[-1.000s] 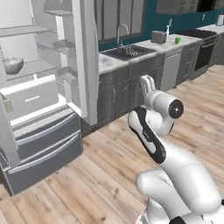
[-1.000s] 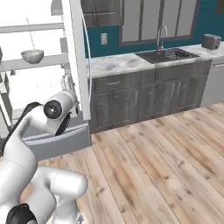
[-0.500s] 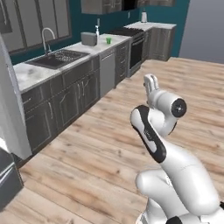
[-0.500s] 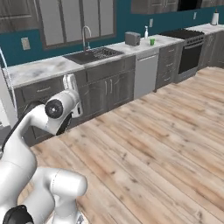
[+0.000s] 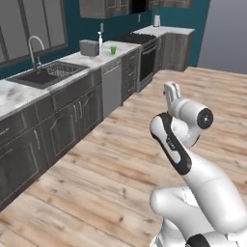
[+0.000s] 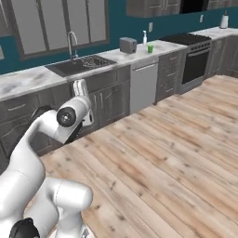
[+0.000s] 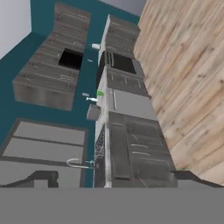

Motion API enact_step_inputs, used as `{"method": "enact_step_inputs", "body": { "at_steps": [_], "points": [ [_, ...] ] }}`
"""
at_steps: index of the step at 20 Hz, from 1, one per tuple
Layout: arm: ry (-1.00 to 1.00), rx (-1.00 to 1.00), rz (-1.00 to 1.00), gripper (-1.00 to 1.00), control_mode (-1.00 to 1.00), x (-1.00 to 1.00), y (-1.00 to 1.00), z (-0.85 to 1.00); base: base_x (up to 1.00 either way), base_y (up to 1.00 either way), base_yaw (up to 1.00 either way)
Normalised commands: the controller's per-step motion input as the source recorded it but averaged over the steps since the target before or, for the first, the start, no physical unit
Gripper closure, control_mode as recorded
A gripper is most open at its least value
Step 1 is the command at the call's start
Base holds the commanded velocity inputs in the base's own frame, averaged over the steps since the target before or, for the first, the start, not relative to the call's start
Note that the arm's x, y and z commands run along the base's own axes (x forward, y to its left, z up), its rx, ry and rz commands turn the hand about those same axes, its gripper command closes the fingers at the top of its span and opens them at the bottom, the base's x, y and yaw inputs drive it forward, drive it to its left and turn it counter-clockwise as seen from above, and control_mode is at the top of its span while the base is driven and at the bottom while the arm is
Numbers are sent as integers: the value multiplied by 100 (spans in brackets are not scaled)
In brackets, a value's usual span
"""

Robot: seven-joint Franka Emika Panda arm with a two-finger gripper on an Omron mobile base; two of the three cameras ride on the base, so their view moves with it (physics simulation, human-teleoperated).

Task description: Move the cup from next to the sink to the open cabinet. Then, move the bowl with the lemon to the fridge to clear the area for faucet cleaning.

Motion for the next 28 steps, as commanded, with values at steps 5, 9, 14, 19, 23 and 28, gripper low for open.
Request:
{"method": "enact_step_inputs", "body": {
  "at_steps": [5, 9, 14, 19, 23, 28],
  "points": [
    [0, 0, 0, -100, 100, 0, 0, 0, 100, -9, 0],
    [0, 0, 0, -100, 100, 0, 0, 0, 100, 0, -1],
    [0, 0, 0, -100, 100, 0, 0, 0, 100, 0, -4],
    [0, 0, 0, -100, 100, 0, 0, 0, 100, 0, -16],
    [0, 0, 0, -100, 100, 0, 0, 0, 100, 0, -25],
    [0, 0, 0, -100, 100, 0, 0, 0, 100, 0, -29]
  ]
}}
